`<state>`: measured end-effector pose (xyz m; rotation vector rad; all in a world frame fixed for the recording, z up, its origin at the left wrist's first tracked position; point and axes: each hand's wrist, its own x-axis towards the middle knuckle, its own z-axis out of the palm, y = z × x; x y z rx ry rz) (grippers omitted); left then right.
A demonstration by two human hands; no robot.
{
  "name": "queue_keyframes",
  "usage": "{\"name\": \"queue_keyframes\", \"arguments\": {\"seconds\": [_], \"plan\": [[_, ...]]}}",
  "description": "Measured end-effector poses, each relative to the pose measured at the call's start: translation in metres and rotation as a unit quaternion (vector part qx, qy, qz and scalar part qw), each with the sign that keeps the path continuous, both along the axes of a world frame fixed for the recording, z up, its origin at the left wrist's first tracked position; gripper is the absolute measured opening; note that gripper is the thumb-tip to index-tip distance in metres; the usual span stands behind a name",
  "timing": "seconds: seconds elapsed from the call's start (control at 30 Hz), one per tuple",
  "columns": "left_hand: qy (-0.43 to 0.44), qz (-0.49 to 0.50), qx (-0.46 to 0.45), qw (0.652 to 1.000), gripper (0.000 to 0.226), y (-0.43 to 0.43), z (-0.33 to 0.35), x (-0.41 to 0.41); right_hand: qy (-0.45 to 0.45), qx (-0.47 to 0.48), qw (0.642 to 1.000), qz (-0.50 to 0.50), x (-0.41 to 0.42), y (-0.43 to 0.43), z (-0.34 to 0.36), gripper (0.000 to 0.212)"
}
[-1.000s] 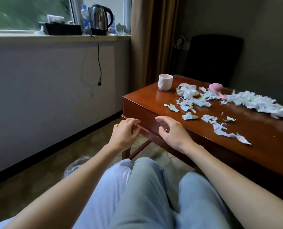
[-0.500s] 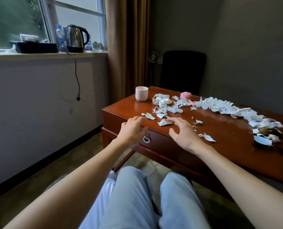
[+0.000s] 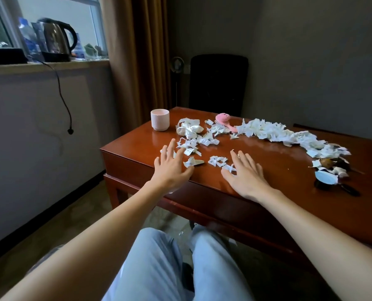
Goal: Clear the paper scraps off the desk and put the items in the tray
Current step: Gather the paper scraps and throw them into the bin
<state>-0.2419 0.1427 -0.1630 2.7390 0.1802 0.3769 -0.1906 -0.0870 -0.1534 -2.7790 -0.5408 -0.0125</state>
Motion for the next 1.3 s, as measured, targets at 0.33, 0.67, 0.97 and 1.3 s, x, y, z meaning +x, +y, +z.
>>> {"name": "queue_keyframes", "arguments": {"seconds": [0.33, 0.67, 0.97, 1.3], "plan": [[0.043, 0.002, 0.022, 0.999, 0.072, 0.006, -0.009, 0.054, 0.014, -0.009, 1.000, 0.020, 0.045, 0.021, -0.009, 0.074], [0.045, -0.006, 0.039, 0.998, 0.075, 0.014, -0.009, 0.097, 0.005, -0.007, 0.998, 0.062, 0.085, 0.042, -0.011, 0.069], [0.040, -0.021, 0.070, 0.996, 0.070, 0.024, -0.003, 0.133, -0.024, -0.030, 0.996, 0.076, 0.129, 0.066, -0.013, 0.067], [-0.034, -0.018, 0.095, 0.995, 0.046, 0.025, -0.014, 0.144, -0.029, -0.017, 0.995, 0.090, 0.182, 0.087, -0.014, 0.062]]}}
